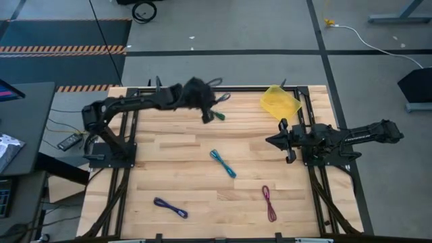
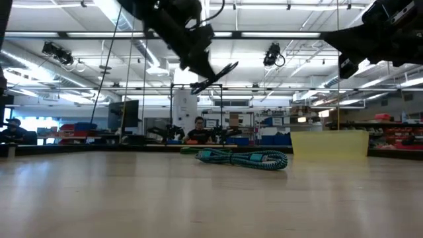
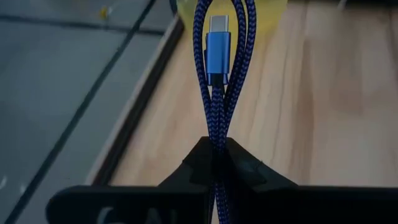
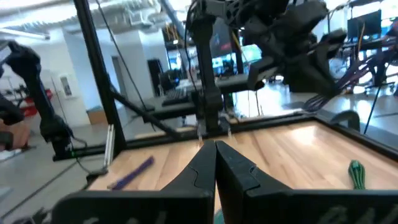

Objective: Pick and place USB-C Cables
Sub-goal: Put the violet charger cable into the yellow container

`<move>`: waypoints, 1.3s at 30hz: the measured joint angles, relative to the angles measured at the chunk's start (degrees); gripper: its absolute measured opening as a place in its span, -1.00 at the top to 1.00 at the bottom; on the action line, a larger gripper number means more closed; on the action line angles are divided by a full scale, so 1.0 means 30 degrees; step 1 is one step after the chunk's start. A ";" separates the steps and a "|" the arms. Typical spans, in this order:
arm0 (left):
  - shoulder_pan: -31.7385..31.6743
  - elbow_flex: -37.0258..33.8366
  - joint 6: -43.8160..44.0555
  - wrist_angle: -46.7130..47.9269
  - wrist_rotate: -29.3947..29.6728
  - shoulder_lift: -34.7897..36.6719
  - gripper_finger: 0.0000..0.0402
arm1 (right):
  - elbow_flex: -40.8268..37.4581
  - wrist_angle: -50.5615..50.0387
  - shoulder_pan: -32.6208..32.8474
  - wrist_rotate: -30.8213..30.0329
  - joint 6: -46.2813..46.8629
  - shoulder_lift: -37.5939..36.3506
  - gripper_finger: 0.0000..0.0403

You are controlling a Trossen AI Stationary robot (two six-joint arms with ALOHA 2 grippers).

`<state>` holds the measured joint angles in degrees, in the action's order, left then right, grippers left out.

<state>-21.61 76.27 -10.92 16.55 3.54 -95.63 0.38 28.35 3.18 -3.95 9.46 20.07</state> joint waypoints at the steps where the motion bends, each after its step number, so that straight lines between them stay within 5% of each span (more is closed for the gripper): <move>1: -0.0191 0.0795 -0.0228 -0.0076 -0.0452 -0.0452 0.90 | 0.0000 0.0036 0.0000 -0.0325 0.0252 0.0043 0.92; 9: -0.0444 0.6144 -0.3677 0.0089 -0.4296 -0.5330 0.90 | 0.0000 -0.0158 0.0000 -0.0036 -0.0502 0.0710 0.92; 22: 0.0410 1.1848 -0.9123 -0.1684 -0.5132 -1.0225 0.90 | 0.0000 -0.0051 0.0182 0.1598 -0.0876 0.0970 0.92; 25: 0.0371 1.1945 -0.9309 -0.1673 -0.5125 -1.0231 0.90 | 0.0000 -0.0259 -0.0011 -0.0945 -0.1340 0.0970 0.92; 29: 0.0199 1.1935 -0.8968 -0.0170 -0.5674 -1.0061 0.90 | 0.0000 -0.0176 -0.0511 -0.8519 -0.3627 0.0970 0.92; 31: 0.0169 1.1935 -0.8537 0.0476 -0.6035 -0.9811 0.90 | 0.0000 -0.0150 -0.0837 -1.0644 -0.5619 0.0970 0.88; 39: 0.0300 1.1935 -0.6581 -0.1133 -1.0193 -0.9656 0.90 | 0.0000 0.0543 -0.1590 -1.0309 -0.5688 0.0973 0.34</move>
<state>-20.71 112.07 -30.66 13.15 -27.04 -124.60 0.38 29.98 -1.59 -34.87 -7.60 22.99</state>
